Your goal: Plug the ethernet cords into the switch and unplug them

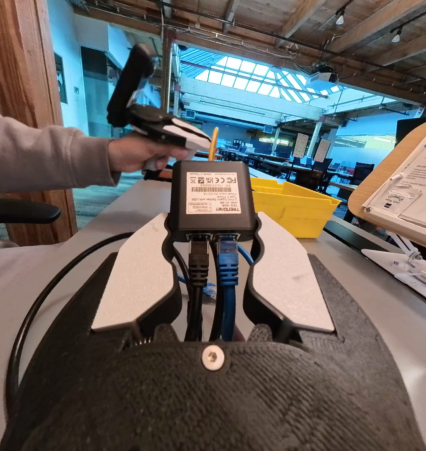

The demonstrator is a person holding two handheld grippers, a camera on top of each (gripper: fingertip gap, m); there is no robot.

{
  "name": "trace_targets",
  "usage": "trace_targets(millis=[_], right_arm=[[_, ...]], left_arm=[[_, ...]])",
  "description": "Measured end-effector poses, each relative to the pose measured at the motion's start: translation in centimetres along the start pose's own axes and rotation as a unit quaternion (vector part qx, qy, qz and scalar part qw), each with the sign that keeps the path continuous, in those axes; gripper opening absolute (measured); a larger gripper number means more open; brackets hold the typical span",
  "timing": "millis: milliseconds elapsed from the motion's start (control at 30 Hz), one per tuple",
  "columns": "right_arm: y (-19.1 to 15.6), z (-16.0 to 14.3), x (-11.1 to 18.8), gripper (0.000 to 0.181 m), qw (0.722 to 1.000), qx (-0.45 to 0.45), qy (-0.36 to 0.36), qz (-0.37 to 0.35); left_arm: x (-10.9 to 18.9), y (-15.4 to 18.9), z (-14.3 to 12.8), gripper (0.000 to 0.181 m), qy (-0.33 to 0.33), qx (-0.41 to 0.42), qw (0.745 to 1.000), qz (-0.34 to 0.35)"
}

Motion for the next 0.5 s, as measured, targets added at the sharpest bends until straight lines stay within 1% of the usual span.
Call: trace_targets(millis=[67, 133, 200, 267, 367, 433, 467, 500], right_arm=[[0.0, 0.0, 0.0, 0.062, 1.0, -0.001, 0.001, 0.0], [0.0, 0.0, 0.0, 0.062, 1.0, 0.0, 0.001, 0.001], [-0.1, 0.0, 0.0, 0.062, 1.0, 0.001, 0.001, 0.002], [-0.1, 0.0, 0.0, 0.062, 1.0, 0.0, 0.001, 0.003], [-0.1, 0.0, -0.1, 0.062, 1.0, -0.001, -0.002, 0.004], [-0.1, -0.1, -0.1, 0.062, 1.0, -0.001, -0.004, 0.004], [-0.1, -0.1, -0.1, 0.062, 1.0, 0.0, -0.004, 0.004], [-0.1, -0.1, -0.1, 0.062, 1.0, 0.0, -0.004, 0.004]], left_arm=[[1.4, 1.2, -1.0, 0.004, 0.046, -0.046, 0.998, 0.011], [2.8, 2.1, -2.6, 0.004, 0.086, -0.11, 0.99, 0.024], [4.1, 2.5, -4.6, 0.004, 0.1, -0.153, 0.983, 0.021], [4.9, 2.6, -6.6, 0.004, 0.101, -0.183, 0.978, -0.007], [6.3, 2.1, -7.6, 0.004, 0.106, -0.173, 0.977, -0.07], [6.8, 1.2, -8.6, 0.005, 0.087, -0.208, 0.969, -0.101], [7.1, 1.1, -9.5, 0.007, 0.072, -0.228, 0.963, -0.127], [7.3, 1.1, -10.7, 0.013, 0.042, -0.241, 0.957, -0.159]])
Point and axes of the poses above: each gripper's, where its closed fingertips meet, x back along the fingers, z out of its top, y = z × x across the jaws, the point moved 1 cm from there along x, back along the fingers, and after that the axes turned 11 degrees about z, right-handed, at the moved point
